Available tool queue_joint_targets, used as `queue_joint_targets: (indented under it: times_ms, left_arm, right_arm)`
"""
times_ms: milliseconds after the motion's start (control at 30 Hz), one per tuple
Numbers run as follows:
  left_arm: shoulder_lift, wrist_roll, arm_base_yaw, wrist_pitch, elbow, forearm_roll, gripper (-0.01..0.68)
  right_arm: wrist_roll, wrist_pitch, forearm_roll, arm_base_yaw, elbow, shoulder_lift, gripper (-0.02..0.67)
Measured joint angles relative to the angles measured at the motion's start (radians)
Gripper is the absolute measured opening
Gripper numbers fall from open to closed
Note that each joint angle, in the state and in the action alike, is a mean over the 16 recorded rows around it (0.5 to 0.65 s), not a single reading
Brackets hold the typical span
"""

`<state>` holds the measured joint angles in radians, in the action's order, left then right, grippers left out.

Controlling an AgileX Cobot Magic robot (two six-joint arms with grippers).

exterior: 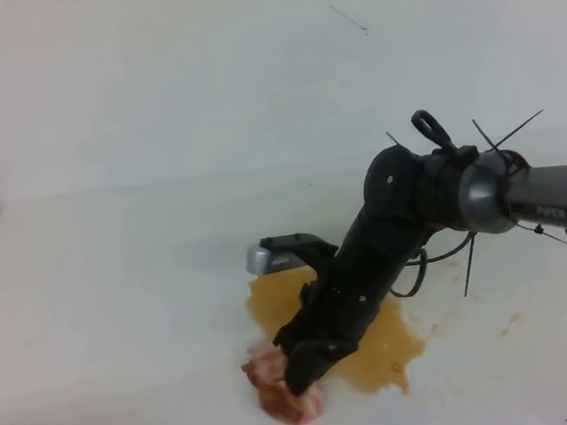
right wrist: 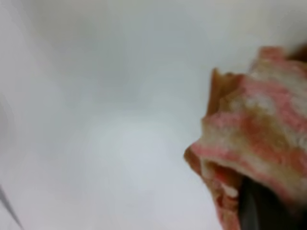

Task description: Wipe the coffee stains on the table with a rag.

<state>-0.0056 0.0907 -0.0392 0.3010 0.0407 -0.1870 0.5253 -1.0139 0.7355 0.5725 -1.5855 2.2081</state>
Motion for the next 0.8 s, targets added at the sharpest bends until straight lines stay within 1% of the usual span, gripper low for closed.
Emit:
queue_joint_targets:
  times_ms: [233, 400, 600, 800]
  left_arm:
    - [0.0, 0.0, 0.0, 0.0, 0.0, 0.0, 0.0]
    - [0.0, 0.0, 0.0, 0.0, 0.0, 0.0, 0.0]
    - [0.0, 0.0, 0.0, 0.0, 0.0, 0.0, 0.0]
    - [0.0, 0.0, 0.0, 0.0, 0.0, 0.0, 0.0]
  right_arm:
    - [-0.066, 0.007, -0.137, -0.059, -0.001, 0.015, -0.002]
    - [-0.088, 0.004, -0.204, -0.107, -0.001, 0.015, -0.002]
    - [-0.083, -0.008, -0.233, -0.159, -0.002, 0.014, -0.002]
    - [-0.05, -0.034, -0.225, -0.189, -0.024, 0.002, -0.002]
